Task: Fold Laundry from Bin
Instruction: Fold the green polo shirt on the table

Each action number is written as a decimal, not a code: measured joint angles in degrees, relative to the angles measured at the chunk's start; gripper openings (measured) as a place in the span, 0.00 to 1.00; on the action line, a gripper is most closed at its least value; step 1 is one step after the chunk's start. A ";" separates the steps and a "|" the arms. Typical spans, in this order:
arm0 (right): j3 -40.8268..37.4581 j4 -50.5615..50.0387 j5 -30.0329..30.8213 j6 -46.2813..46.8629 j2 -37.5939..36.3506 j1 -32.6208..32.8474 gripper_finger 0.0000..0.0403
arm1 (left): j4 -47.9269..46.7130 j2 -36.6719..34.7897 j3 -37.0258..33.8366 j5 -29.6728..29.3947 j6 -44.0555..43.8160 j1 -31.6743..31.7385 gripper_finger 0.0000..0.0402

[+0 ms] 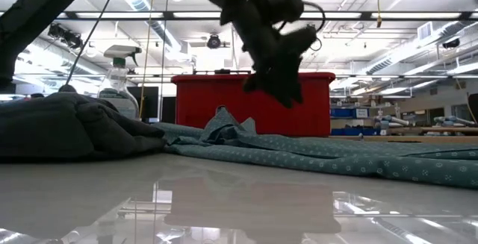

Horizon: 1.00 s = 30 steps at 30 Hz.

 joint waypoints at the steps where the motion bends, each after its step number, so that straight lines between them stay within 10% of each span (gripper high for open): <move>1: -0.03 -0.41 3.60 -0.72 -0.48 -0.98 0.39 | -1.78 -0.22 0.84 0.34 0.08 0.26 0.36; 13: -8.56 11.70 19.49 -10.42 9.82 -14.29 0.30 | -13.34 -1.30 8.14 2.00 -0.15 6.39 0.36; 24: -4.75 20.98 6.51 5.70 13.00 -1.35 0.24 | -23.66 -2.96 8.03 -1.21 0.30 8.10 0.36; 30: -1.81 21.42 10.91 11.52 9.23 2.93 0.25 | -20.70 -3.06 8.03 -1.22 5.98 11.02 0.36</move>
